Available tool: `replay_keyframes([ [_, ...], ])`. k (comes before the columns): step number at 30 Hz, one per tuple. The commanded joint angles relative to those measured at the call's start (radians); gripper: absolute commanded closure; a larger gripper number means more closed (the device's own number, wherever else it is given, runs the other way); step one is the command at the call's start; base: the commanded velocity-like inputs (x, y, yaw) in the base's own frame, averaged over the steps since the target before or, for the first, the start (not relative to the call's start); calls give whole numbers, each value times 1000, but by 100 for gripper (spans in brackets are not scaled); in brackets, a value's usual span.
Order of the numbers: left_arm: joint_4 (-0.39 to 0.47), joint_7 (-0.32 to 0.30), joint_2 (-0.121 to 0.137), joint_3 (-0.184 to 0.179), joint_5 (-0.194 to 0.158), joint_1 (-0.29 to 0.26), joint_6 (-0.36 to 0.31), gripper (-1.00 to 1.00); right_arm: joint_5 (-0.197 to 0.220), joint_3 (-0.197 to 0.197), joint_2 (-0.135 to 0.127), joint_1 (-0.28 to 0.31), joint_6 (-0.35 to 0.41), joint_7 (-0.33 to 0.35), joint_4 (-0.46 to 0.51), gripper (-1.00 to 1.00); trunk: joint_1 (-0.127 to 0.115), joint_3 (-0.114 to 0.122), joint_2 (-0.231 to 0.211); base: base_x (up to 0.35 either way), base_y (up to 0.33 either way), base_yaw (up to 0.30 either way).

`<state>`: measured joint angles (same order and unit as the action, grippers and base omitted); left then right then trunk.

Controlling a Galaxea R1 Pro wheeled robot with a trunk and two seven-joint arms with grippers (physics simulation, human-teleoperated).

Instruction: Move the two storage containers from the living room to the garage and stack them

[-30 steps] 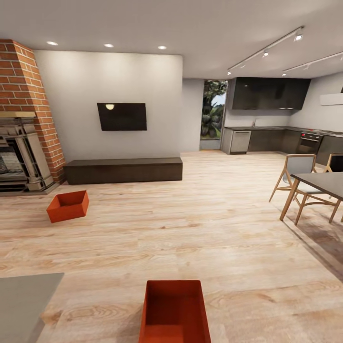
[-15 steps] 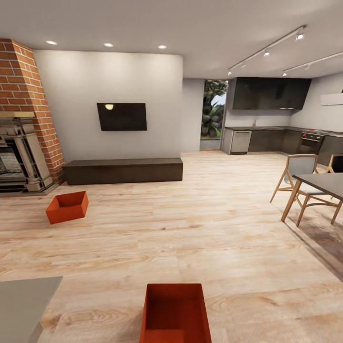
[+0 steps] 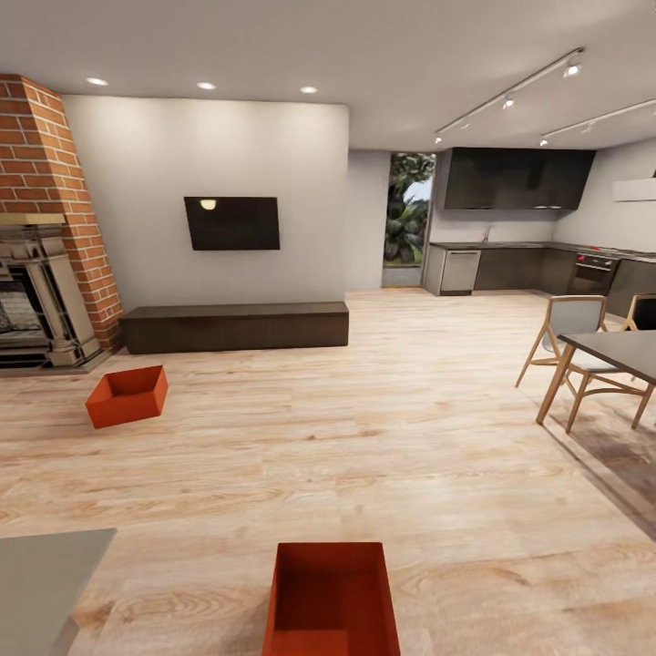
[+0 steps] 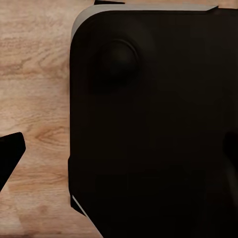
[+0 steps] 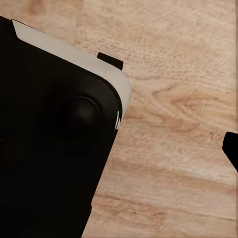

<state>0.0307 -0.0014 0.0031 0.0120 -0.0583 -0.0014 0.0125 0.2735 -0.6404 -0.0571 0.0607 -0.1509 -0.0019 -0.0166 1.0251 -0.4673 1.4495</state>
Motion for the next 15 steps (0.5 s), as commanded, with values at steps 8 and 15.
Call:
replay_keyframes([
  [8, 0, 0, 0, 0, -6, 0, 1, -100, 9, -10, 0, 1, -4, 0, -2, -100, 0, -1, 0, 0, -11, 0],
  [15, 0, 1, 0, 1, -6, 0, 1, -100, 9, -10, 0, 1, -4, 0, -2, -100, 0, -1, 0, 0, 0, 0],
])
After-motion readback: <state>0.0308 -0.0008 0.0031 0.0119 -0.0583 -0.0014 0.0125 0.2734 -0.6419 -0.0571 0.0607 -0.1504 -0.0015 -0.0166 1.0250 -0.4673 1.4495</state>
